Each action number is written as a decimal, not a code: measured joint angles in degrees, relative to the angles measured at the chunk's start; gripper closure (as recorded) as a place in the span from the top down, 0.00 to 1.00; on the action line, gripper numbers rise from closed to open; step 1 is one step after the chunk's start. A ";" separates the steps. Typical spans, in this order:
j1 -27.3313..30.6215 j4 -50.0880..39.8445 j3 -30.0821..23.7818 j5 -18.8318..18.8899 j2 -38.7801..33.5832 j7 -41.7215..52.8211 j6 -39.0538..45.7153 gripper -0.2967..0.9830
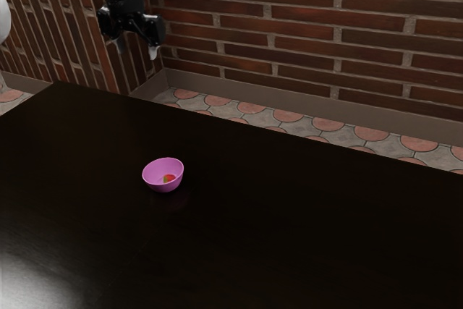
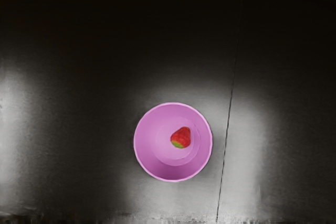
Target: Take strawberry from the bowl
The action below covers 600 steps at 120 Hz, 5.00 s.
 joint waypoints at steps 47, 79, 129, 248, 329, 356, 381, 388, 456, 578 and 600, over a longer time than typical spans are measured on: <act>0.42 0.15 1.70 -5.42 4.07 4.39 0.80 0.76; 0.47 -2.36 1.59 -8.45 13.47 -3.19 8.38 0.76; 0.63 -22.90 2.71 -8.47 10.63 -6.95 25.89 0.68; 0.85 -30.47 3.16 -11.19 13.57 -6.78 33.46 0.49; 0.94 -30.42 3.18 -14.43 16.28 -8.07 38.24 0.47; 0.93 -30.39 3.17 -14.55 17.24 -8.17 39.24 0.46; 0.92 -30.45 3.16 -14.68 17.70 -8.16 40.31 0.43; 0.91 -30.46 3.16 -14.68 17.96 -8.17 40.49 0.42; 0.85 -30.47 3.19 -13.85 18.78 -8.58 41.90 0.29; -7.90 -30.67 -0.19 -8.50 8.52 -16.34 35.34 0.18; -10.38 -29.12 -0.62 -10.03 14.22 -18.11 37.23 0.16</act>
